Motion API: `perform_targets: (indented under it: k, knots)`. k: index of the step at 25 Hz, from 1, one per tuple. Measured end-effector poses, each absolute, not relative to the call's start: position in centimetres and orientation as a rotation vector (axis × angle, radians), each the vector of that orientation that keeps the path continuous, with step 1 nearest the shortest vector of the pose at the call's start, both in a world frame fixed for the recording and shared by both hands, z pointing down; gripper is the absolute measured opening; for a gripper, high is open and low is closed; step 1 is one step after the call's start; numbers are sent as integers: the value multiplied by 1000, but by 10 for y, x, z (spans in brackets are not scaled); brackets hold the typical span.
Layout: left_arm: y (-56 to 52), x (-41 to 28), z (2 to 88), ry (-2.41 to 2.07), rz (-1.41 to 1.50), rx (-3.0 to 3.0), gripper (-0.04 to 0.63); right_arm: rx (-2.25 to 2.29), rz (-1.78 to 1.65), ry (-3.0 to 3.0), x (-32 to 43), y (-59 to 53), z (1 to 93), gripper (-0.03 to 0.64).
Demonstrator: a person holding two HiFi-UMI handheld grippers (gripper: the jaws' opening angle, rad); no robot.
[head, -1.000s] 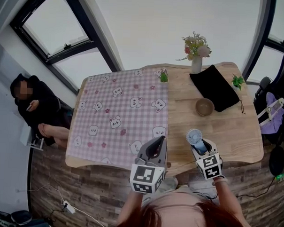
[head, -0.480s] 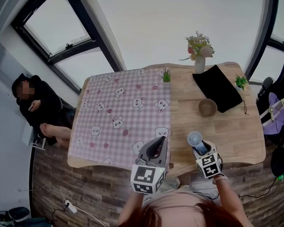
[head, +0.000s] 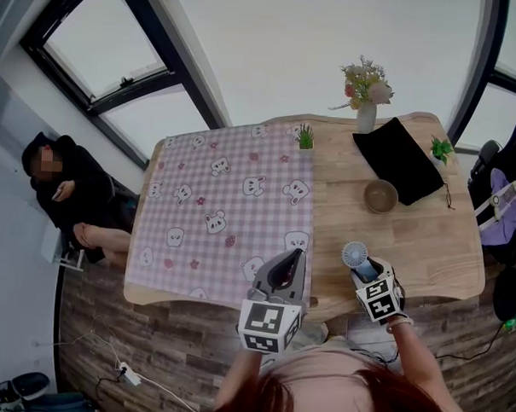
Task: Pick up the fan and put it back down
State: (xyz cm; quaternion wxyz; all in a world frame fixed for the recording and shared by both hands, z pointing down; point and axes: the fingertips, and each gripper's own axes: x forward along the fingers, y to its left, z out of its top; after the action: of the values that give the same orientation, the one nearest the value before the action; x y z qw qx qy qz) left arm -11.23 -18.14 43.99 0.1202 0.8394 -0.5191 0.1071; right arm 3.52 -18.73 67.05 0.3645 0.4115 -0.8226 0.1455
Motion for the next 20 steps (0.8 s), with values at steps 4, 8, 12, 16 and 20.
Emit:
perform_targets:
  k: [4, 8, 12, 16, 20]
  knots:
    - [-181, -114, 441, -1522, 317, 2448, 11, 1036, 381, -2099, 35, -187, 680, 213]
    - [-183, -117, 442, -1524, 316, 2446, 11, 1014, 389, -2077, 34, -187, 689, 215]
    - [-185, -118, 444, -1524, 320, 2442, 11, 996, 401, -2066, 33, -188, 695, 215]
    - [-186, -119, 444, -1522, 323, 2440, 11, 992, 432, -2053, 34, -189, 701, 215]
    - [-188, -120, 447, -1517, 327, 2436, 11, 982, 449, -2042, 33, -191, 704, 215]
